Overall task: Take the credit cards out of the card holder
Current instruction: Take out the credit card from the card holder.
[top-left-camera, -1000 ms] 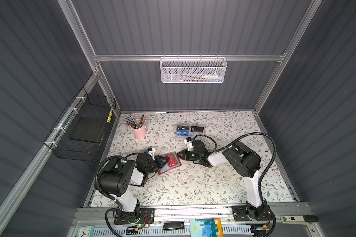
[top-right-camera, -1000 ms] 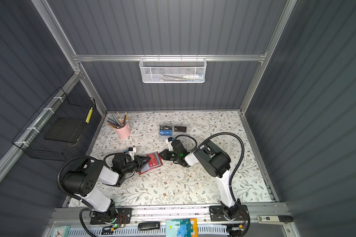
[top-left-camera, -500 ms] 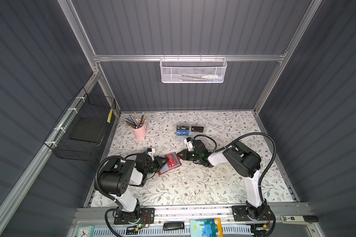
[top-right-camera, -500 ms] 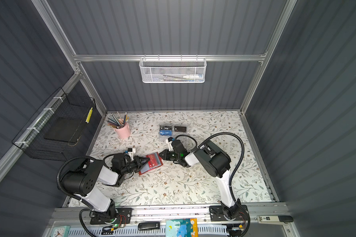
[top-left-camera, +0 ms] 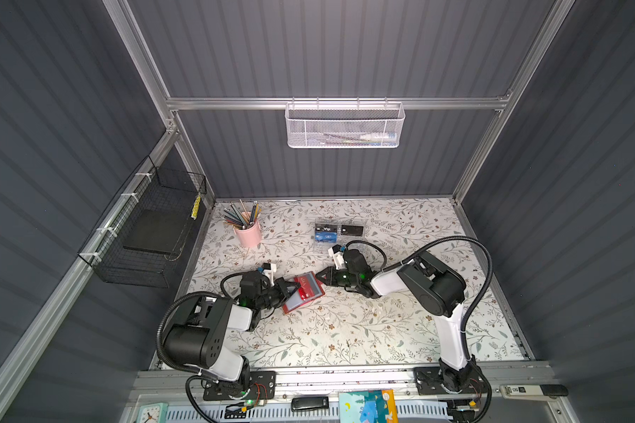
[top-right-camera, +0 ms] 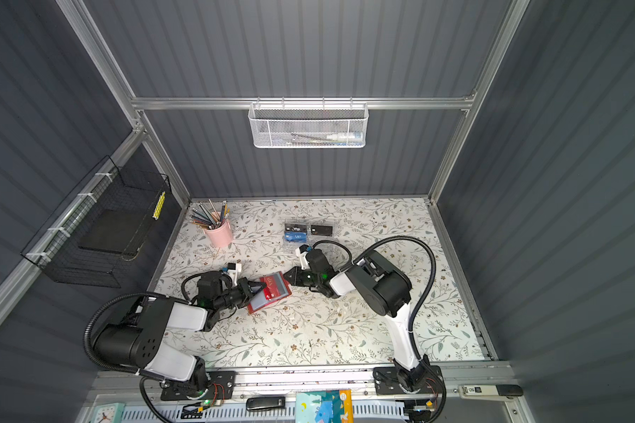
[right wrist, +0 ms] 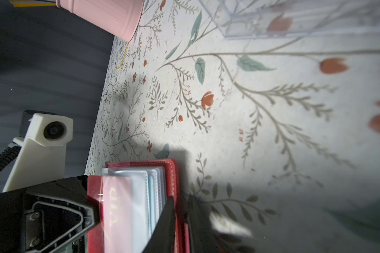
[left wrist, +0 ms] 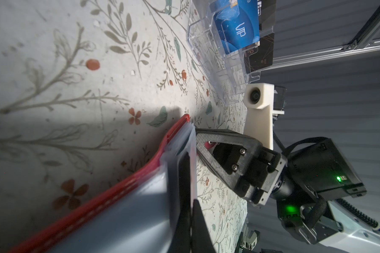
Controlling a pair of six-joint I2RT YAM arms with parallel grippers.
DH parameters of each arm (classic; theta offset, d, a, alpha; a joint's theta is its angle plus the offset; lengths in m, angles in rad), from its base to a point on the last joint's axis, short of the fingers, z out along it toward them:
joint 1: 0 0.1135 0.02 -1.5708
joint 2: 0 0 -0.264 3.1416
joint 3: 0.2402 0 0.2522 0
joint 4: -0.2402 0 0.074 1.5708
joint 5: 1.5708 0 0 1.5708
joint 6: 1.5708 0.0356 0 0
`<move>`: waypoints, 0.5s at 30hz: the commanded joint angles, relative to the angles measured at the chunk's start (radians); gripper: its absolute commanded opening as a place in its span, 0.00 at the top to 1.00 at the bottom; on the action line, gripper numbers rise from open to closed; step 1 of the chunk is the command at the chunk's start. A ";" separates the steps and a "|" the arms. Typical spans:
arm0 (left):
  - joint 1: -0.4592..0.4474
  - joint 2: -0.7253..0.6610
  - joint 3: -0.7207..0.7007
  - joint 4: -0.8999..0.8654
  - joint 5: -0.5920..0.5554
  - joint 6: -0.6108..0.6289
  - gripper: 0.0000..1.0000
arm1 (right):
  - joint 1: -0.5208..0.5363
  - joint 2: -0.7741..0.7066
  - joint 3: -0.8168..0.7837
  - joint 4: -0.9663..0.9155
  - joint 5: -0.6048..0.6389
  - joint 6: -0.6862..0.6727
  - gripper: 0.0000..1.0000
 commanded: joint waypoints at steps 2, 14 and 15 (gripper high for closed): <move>0.007 -0.040 0.068 -0.214 -0.004 0.117 1.00 | -0.009 0.088 -0.047 -0.258 0.034 -0.016 0.83; 0.006 -0.133 0.195 -0.622 -0.139 0.317 1.00 | -0.022 0.082 -0.062 -0.249 0.031 -0.021 0.83; 0.007 -0.140 0.194 -0.622 -0.142 0.317 1.00 | -0.027 0.080 -0.066 -0.246 0.031 -0.021 0.83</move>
